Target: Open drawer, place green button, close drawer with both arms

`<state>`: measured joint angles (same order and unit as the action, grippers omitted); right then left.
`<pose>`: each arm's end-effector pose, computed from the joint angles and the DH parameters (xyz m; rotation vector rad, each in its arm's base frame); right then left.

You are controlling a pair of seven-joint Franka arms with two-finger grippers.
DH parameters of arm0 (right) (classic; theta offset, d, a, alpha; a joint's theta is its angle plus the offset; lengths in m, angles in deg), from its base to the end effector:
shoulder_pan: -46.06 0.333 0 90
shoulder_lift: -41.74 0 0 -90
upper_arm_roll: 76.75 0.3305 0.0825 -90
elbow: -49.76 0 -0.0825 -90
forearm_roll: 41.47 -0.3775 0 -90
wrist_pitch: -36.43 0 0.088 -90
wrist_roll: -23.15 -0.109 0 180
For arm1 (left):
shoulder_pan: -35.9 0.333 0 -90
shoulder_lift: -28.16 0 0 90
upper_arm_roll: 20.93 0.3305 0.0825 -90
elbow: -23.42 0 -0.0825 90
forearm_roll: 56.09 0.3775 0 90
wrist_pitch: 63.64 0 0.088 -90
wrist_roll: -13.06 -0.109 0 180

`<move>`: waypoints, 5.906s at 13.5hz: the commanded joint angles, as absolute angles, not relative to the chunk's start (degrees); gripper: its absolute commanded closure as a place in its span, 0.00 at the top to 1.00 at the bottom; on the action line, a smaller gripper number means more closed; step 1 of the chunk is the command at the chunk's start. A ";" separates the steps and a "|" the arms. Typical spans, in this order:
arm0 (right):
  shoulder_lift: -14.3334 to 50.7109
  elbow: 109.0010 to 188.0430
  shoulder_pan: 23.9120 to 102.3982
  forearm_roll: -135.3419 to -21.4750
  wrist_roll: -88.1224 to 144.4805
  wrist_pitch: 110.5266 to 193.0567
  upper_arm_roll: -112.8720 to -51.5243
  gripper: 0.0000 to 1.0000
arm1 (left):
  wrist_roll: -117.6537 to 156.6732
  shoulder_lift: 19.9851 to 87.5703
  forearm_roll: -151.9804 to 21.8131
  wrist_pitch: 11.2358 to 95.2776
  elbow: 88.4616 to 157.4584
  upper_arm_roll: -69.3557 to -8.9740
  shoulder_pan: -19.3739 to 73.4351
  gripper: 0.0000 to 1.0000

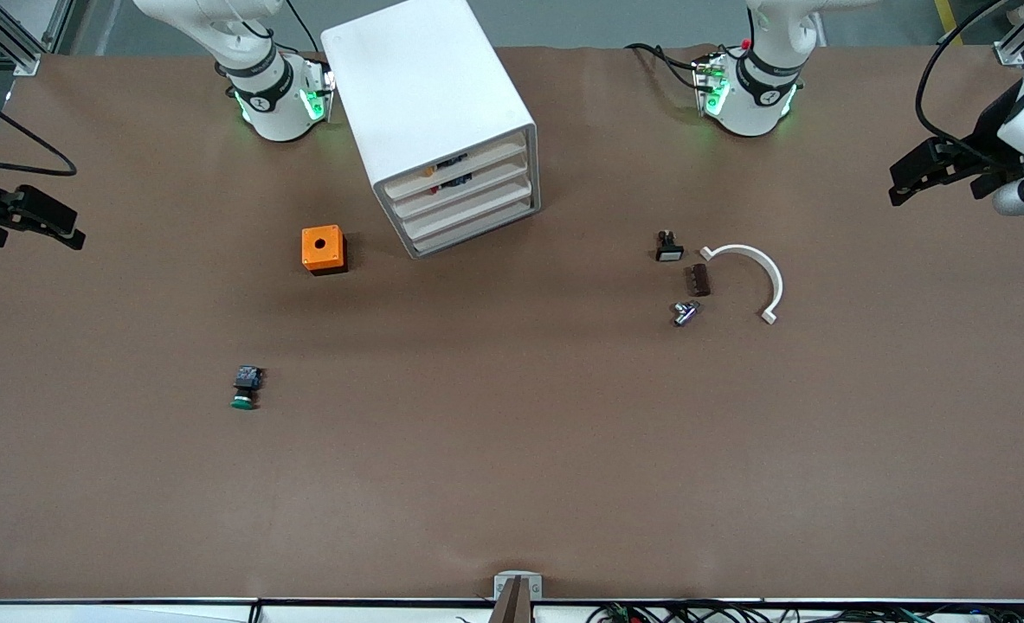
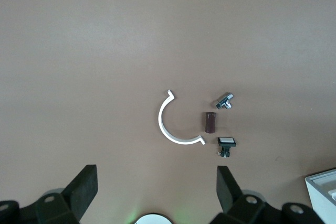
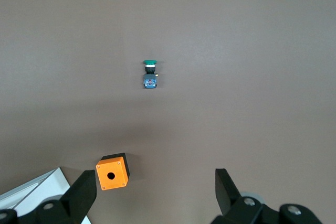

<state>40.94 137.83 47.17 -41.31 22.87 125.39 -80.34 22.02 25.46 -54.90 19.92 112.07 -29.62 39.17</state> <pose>0.5506 -0.0239 0.6434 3.1370 -0.0756 0.0024 0.5188 -0.0490 0.6632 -3.1066 -0.0994 0.0597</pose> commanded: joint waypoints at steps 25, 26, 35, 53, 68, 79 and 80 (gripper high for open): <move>38.05 133.70 50.63 -40.33 20.60 122.39 -82.02 1.00 | 24.92 34.84 -54.07 18.97 102.53 -37.54 40.56 1.00; 38.05 133.70 50.80 -40.33 20.60 122.39 -82.02 1.00 | 25.01 34.84 -53.98 18.97 102.61 -37.54 40.48 1.00; 37.96 133.79 51.68 -39.63 21.13 122.22 -81.93 1.00 | 25.63 34.84 -54.07 18.97 102.61 -37.63 40.30 1.00; 37.17 135.36 52.91 -39.63 20.69 122.39 -81.93 1.00 | 25.54 34.92 -54.07 18.97 102.61 -37.89 40.30 1.00; 31.99 151.27 56.60 -39.89 13.40 144.87 -81.93 1.00 | 25.54 35.01 -53.98 18.97 102.61 -38.86 40.12 1.00; 19.95 151.98 56.78 -39.54 6.80 159.47 -82.02 1.00 | 25.63 34.84 -53.98 18.97 102.61 -39.65 40.65 1.00; 18.90 151.98 56.34 -39.54 6.80 160.87 -82.02 1.00 | 25.63 34.84 -53.98 18.97 102.61 -39.65 40.65 1.00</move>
<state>20.48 152.44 57.38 -40.50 7.75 159.20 -82.33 24.80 34.99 -54.85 19.82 103.33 -38.92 39.92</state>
